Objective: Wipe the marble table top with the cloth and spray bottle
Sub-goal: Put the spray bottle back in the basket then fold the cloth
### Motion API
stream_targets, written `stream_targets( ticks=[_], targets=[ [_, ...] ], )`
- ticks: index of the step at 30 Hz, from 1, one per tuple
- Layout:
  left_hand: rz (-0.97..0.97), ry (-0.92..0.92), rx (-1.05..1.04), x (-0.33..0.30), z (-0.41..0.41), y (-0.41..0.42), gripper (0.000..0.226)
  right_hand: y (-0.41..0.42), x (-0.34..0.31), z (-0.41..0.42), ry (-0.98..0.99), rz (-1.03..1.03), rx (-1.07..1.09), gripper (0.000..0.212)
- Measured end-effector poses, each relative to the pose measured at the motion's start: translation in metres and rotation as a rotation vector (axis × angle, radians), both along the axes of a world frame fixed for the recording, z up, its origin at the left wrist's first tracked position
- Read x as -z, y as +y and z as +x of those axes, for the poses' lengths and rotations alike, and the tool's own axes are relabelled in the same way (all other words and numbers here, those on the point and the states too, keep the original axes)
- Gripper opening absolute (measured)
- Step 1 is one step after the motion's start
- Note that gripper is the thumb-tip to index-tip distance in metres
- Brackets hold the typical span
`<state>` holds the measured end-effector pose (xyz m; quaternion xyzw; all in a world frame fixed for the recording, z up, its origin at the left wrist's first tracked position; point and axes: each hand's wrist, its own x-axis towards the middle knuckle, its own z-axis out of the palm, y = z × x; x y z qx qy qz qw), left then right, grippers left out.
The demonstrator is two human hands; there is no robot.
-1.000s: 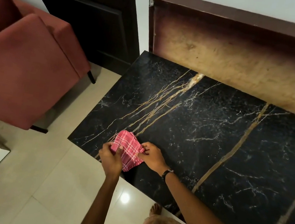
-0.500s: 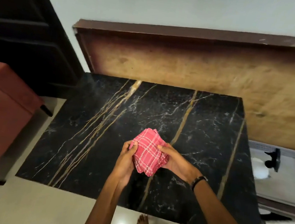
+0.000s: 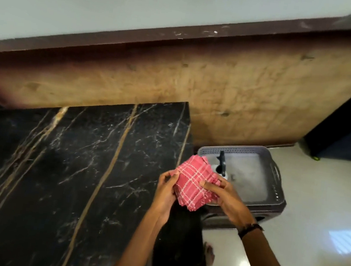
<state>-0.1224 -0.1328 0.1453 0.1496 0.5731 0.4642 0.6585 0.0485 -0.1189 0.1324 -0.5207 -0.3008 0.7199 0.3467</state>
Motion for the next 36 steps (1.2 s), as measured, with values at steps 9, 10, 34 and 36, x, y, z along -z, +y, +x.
stream_targets(
  ticks=[9, 10, 34, 36],
  targets=[
    [-0.164, -0.043, 0.294, 0.046, 0.162, 0.028, 0.021, 0.011, 0.038, 0.158, -0.132, -0.058, 0.306, 0.027],
    [-0.187, -0.057, 0.315, 0.053, 0.173, 0.032, 0.017, 0.016, 0.047, 0.168, -0.163, -0.066, 0.324, 0.027],
    [-0.301, 0.185, 0.649, 0.179, 0.242, 0.117, 0.056, 0.103, 0.281, 0.219, -0.799, -0.064, 0.088, 0.041],
    [-0.278, 0.195, 0.669, 0.17, 0.24, 0.117, 0.058, 0.102, 0.275, 0.215, -0.902, -0.015, 0.078, 0.046]
  ],
)
